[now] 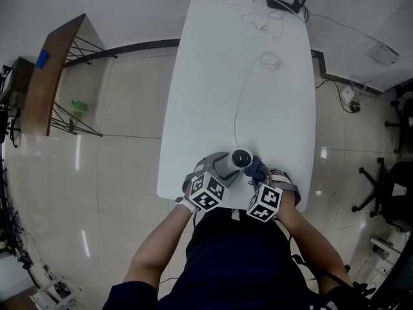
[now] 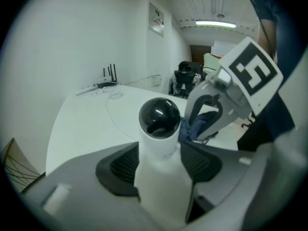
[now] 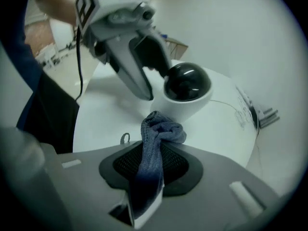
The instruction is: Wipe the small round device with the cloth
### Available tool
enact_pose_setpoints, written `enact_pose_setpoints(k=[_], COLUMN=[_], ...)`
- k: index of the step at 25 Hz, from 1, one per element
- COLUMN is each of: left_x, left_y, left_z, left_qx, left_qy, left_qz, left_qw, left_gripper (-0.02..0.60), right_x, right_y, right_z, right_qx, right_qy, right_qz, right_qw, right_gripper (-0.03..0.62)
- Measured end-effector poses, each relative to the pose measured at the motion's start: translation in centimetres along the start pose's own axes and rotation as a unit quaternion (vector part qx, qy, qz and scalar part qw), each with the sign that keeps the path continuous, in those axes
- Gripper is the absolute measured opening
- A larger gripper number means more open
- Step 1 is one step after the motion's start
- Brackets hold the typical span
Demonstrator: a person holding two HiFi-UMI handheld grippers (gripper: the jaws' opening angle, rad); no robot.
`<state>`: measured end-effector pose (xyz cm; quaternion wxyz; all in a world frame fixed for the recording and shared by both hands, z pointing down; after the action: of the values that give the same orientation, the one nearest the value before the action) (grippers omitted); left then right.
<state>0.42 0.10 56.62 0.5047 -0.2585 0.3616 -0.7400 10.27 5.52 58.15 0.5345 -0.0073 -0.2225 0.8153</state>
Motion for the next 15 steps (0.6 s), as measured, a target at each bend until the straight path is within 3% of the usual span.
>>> enact_pose_setpoints(k=[3,5,7,10,13,15], left_x=[0.0,0.1,0.2,0.6,1.2,1.9], left_y=[-0.1,0.0,0.5,2.0,3.7,4.9], left_z=[-0.3,-0.6,-1.1,-2.3,-3.6,-4.2], left_qx=[-0.002,-0.006,-0.016,-0.047,-0.088,-0.112], left_qy=[0.006,0.010,0.014,0.015,0.014,0.018], left_qz=[-0.001,-0.001,0.000,-0.012,-0.039,-0.052], left_qw=[1.0000,0.9999,0.9998,0.9987,0.9952,0.9922], left_gripper=[0.270,0.270,0.270,0.270,0.262,0.253], right_x=[0.7,0.8,0.4,-0.8,-2.4,-3.1], right_y=[-0.1,0.1,0.2,0.8,2.2,3.3], right_z=[1.0,1.4,1.0,-1.5,-5.7,-8.3], right_qx=[0.073,0.085,0.068,-0.006,-0.088,-0.125], right_qy=[-0.005,-0.007,-0.007,-0.014,-0.045,-0.080], right_qz=[-0.109,-0.120,-0.080,0.042,0.122,0.127], right_qw=[0.991,0.989,0.994,0.999,0.988,0.981], right_gripper=[0.114,0.114,0.114,0.112,0.112,0.112])
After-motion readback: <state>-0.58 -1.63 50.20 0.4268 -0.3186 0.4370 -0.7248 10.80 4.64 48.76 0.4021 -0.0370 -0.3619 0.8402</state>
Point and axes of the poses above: the fingertips, and each gripper's own axes: z forward along the fingers, x to its left, y out of its top, the point moved 6 cm from there along -z, backward along the fingers, and after that the axes turned 7 degrees about -x, right-handed, at the moved point
